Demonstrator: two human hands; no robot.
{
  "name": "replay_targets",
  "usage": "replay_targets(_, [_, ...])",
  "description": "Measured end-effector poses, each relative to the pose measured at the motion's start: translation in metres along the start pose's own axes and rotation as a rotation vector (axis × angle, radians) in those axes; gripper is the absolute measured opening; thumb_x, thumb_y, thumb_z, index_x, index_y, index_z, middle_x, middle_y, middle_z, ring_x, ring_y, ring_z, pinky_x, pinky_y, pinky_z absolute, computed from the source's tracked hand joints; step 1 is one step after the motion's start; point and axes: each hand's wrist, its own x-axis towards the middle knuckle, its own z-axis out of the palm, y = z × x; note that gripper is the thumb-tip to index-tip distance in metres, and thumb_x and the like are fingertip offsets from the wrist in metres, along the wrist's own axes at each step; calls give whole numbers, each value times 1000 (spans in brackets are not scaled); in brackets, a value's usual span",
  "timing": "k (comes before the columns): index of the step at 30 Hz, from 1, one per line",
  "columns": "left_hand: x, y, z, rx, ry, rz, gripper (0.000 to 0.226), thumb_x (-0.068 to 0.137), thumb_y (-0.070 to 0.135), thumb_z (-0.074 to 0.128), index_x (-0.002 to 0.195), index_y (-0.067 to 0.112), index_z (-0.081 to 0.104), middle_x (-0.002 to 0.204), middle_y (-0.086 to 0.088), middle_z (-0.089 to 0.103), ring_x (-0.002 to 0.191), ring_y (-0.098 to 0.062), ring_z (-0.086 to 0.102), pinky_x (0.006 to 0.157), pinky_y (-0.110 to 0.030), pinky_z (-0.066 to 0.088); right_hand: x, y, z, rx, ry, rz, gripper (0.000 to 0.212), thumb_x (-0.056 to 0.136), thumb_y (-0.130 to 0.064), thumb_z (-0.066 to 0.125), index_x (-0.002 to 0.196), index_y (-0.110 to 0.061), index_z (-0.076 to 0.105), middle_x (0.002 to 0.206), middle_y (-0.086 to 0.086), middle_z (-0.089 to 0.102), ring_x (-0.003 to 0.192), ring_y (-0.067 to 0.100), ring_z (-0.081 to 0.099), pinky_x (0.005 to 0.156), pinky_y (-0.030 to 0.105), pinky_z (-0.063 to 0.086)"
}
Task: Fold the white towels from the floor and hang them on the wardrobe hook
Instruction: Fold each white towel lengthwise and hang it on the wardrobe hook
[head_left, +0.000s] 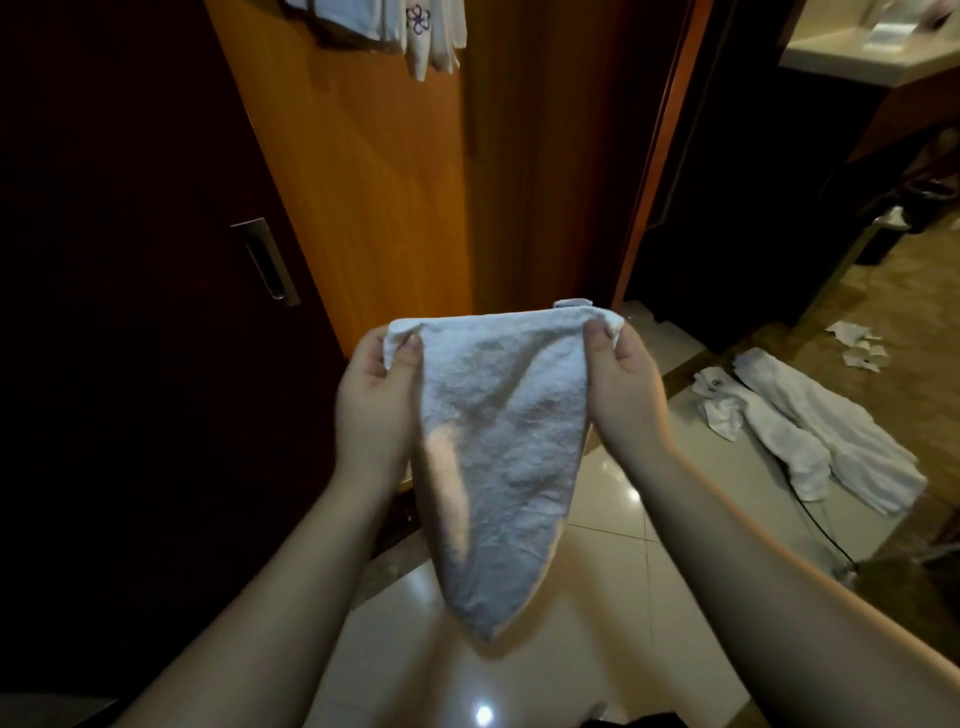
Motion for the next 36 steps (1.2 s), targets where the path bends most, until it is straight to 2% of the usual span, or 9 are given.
replay_targets(5, [29, 16, -20, 46, -329, -36, 16, 84, 29, 68, 91, 44, 66, 86, 12, 69, 74, -6, 66, 60, -20, 52, 17, -16, -11, -46, -52, -100, 27, 107, -50, 41, 104, -54, 67, 101, -31, 67, 91, -10, 62, 66, 3, 40])
replay_targets(8, [46, 43, -25, 163, -511, -107, 44, 70, 29, 80, 110, 35, 62, 88, 13, 68, 80, -7, 68, 66, -21, 55, 22, -26, -10, -70, -97, -162, 28, 107, -51, 40, 107, -49, 68, 110, -31, 66, 102, -8, 61, 73, 8, 40])
replay_targets(13, [56, 89, -4, 865, -793, -70, 77, 49, 78, 81, 112, 45, 52, 93, 22, 62, 83, 6, 59, 69, -18, 43, 26, -38, -4, -171, -202, -267, 28, 106, -52, 40, 109, -47, 67, 110, -27, 67, 103, -8, 60, 79, 7, 42])
replay_targets(17, [58, 92, 28, 1161, -781, -46, 34, 82, 57, 73, 98, 28, 64, 100, 6, 70, 87, -11, 64, 72, -32, 50, 30, -45, -3, -219, -242, -310, 21, 105, -51, 42, 106, -48, 63, 102, -38, 64, 98, -15, 59, 75, 3, 40])
replay_targets(20, [71, 96, 30, 1100, -702, -234, 26, 92, 44, 64, 98, 20, 74, 91, -2, 76, 80, -18, 72, 70, -31, 57, 34, -51, -9, -261, -242, -323, 23, 107, -49, 41, 100, -63, 58, 100, -47, 60, 94, -17, 58, 73, 1, 39])
replay_targets(25, [91, 92, 32, 877, -693, -441, 27, 94, 31, 63, 95, 7, 75, 86, -12, 77, 71, -25, 74, 61, -32, 56, 45, -43, -19, -276, -228, -272, 25, 105, -55, 41, 110, -46, 64, 99, -38, 63, 90, -13, 59, 69, 4, 41])
replay_targets(28, [98, 80, 33, 486, -671, -593, 30, 96, 27, 61, 105, 0, 69, 102, -22, 72, 97, -41, 69, 91, -52, 52, 48, -40, -20, -223, -212, -205, 34, 103, -59, 43, 115, -40, 68, 101, -17, 71, 89, 3, 65, 78, 28, 56])
replay_targets(32, [99, 74, 43, 191, -588, -689, 15, 93, 24, 61, 98, 10, 64, 74, -5, 70, 59, -18, 67, 44, -26, 49, 41, -41, -19, -53, -270, -150, 30, 96, -63, 45, 117, -56, 66, 104, 0, 74, 93, 26, 69, 85, 53, 55])
replay_targets(36, [99, 79, 49, -27, -502, -776, 7, 96, 14, 58, 98, 8, 61, 65, -5, 69, 51, -14, 68, 39, -23, 51, 37, -40, -14, 17, -258, -107, 35, 93, -59, 50, 114, -41, 71, 107, -10, 75, 97, 16, 71, 87, 40, 56])
